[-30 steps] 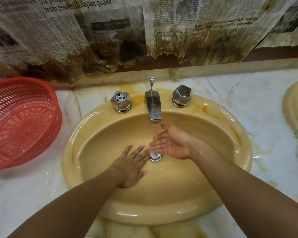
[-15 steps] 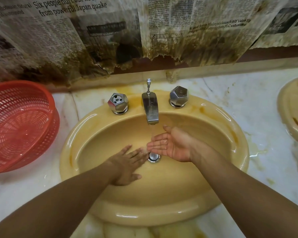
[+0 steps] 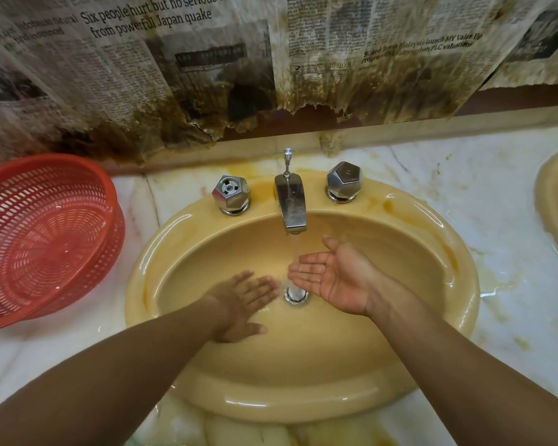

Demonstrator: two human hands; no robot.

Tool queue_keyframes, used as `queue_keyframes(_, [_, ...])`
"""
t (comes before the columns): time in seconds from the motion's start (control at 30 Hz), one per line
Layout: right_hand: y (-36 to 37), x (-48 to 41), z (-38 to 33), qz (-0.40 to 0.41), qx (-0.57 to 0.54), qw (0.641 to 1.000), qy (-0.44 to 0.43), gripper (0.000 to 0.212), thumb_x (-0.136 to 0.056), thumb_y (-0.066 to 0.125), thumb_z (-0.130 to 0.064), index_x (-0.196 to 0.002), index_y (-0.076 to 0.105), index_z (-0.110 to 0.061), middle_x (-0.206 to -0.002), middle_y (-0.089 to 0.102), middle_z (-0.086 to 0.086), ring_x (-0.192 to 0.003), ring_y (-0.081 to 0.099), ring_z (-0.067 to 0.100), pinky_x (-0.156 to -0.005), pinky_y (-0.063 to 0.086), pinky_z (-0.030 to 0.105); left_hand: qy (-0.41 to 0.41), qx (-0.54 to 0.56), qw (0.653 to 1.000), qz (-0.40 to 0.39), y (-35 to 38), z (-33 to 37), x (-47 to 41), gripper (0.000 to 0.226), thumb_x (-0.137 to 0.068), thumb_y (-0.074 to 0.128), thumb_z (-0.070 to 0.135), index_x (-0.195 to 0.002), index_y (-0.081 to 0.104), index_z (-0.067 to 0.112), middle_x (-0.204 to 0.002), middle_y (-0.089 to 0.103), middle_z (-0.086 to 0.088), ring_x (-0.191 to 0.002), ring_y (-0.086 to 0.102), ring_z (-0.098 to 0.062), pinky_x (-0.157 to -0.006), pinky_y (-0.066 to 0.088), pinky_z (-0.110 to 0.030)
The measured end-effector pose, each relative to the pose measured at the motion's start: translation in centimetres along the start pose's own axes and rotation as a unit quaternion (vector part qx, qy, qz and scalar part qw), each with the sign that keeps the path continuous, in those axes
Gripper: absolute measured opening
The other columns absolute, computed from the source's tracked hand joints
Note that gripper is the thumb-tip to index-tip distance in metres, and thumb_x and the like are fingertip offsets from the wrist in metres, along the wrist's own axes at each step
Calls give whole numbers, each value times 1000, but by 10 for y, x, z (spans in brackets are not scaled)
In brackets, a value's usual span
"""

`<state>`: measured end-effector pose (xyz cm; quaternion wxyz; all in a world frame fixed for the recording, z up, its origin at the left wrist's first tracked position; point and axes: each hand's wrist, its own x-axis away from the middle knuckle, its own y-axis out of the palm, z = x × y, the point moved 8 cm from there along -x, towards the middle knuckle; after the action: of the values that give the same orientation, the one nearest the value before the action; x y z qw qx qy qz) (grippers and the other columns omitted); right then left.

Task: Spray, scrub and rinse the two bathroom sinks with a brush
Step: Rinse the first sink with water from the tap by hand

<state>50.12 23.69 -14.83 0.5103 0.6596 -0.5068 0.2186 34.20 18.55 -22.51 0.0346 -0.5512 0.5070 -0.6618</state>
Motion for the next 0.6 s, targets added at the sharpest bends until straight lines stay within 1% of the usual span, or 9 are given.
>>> queue_keyframes(0.03, [1,1,0,0,-3,1000,1,72,-109,34,-48,-145,38,15,-141,51,36,-132,54,42,-106,48,44,-10,-47,999,17,-6,-16,1,80,-101,6,70,-157,-26,23,-164,-31,5,-148,-33,-10,-120,-27,-41])
queue_keyframes(0.1, [3,0,-2,4,-15,1000,0,78,-108,34,-52,-149,33,14,-148,44,36,-137,49,43,-109,45,45,-30,-169,983,69,-29,-42,1,77,-103,4,64,-158,-26,19,-162,-36,3,-147,-36,-11,-118,-30,-48])
queue_keyframes(0.17, [10,-2,-7,5,-43,999,-9,81,-107,35,-54,-149,32,14,-151,41,35,-138,47,43,-112,43,45,-49,-273,954,110,-53,-50,0,72,-107,2,55,-153,-32,12,-151,-48,-5,-137,-48,-19,-107,-38,-57])
queue_keyframes(0.23, [25,0,-12,-23,-88,996,-22,79,-107,35,-55,-144,39,15,-142,51,35,-133,53,44,-113,44,47,-61,-315,941,105,-66,-46,-1,63,-109,3,48,-148,-31,12,-147,-48,-8,-130,-53,-26,-98,-43,-62])
queue_keyframes(0.27, [34,1,-14,-51,-104,993,-24,78,-107,34,-54,-140,43,15,-136,57,36,-129,56,44,-113,44,48,-61,-325,940,86,-65,-43,-3,59,-109,3,47,-147,-27,14,-149,-41,-5,-133,-50,-26,-98,-42,-63])
queue_keyframes(0.37, [49,8,-11,-104,-99,990,-9,77,-109,27,-53,-131,50,17,-125,63,38,-121,62,47,-110,47,48,-82,-281,954,62,-52,-38,-1,54,-109,3,48,-145,-19,15,-156,-23,4,-143,-36,-20,-102,-37,-58])
queue_keyframes(0.43, [40,7,-5,-87,-74,994,-1,73,-111,25,-48,-129,52,17,-122,64,38,-117,64,47,-104,52,47,-82,-193,976,62,-36,-33,3,58,-108,3,50,-147,-21,14,-156,-23,2,-140,-37,-18,-106,-38,-51])
queue_keyframes(0.5, [24,5,-3,-46,-66,997,-6,63,-112,25,-38,-127,54,16,-116,67,37,-110,68,47,-92,60,46,-68,-95,992,48,-19,-23,8,63,-108,3,53,-150,-23,14,-156,-28,0,-140,-38,-16,-113,-34,-45])
queue_keyframes(0.6, [6,3,-3,-6,-73,997,-20,55,-112,27,-28,-123,57,17,-112,69,36,-101,72,45,-77,64,44,-47,-36,998,19,-2,-14,13,73,-105,5,59,-156,-25,16,-163,-33,-2,-146,-38,-16,-122,-25,-42])
